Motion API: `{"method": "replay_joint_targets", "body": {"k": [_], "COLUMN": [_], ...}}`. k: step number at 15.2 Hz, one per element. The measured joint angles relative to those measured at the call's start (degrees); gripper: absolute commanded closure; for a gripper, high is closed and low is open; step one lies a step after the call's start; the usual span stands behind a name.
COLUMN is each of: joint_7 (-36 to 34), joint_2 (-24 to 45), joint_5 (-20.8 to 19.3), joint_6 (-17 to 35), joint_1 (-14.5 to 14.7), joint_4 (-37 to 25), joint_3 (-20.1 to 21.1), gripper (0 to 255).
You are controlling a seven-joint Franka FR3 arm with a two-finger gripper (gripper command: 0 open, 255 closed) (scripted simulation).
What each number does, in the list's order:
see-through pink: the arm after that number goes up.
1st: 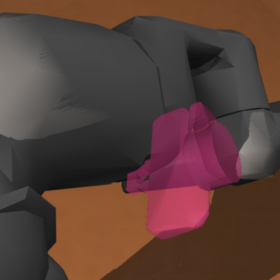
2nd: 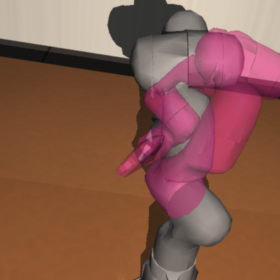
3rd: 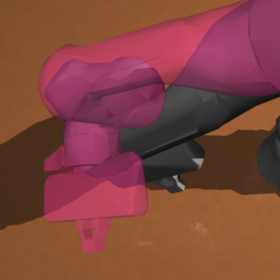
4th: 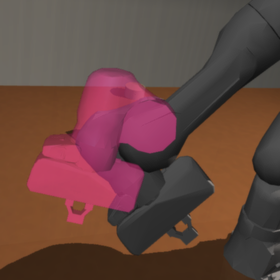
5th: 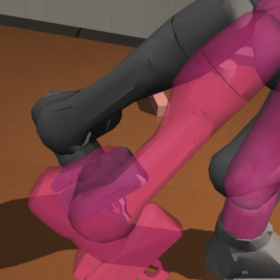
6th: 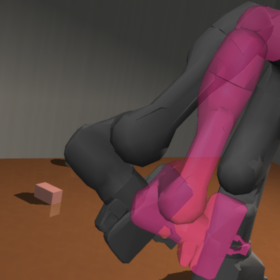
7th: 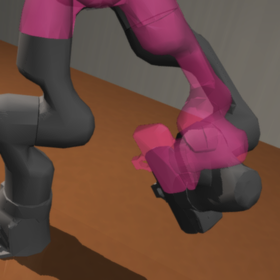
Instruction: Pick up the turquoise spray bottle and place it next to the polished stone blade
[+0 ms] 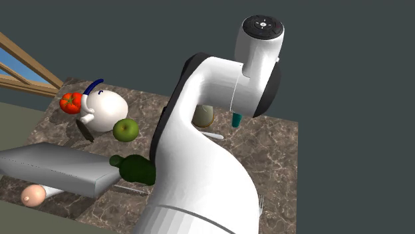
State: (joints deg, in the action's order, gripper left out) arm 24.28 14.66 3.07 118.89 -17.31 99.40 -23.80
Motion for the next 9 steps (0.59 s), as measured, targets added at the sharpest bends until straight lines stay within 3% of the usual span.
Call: {"method": "replay_joint_targets", "body": {"k": [9], "joint_7": [-0.1], "joint_2": [-1.42], "joint_5": [-0.66], "joint_6": [-6.34], "joint_1": [-0.01], "joint_4": [-5.04], "joint_3": [-0.28], "gripper": [255]}}
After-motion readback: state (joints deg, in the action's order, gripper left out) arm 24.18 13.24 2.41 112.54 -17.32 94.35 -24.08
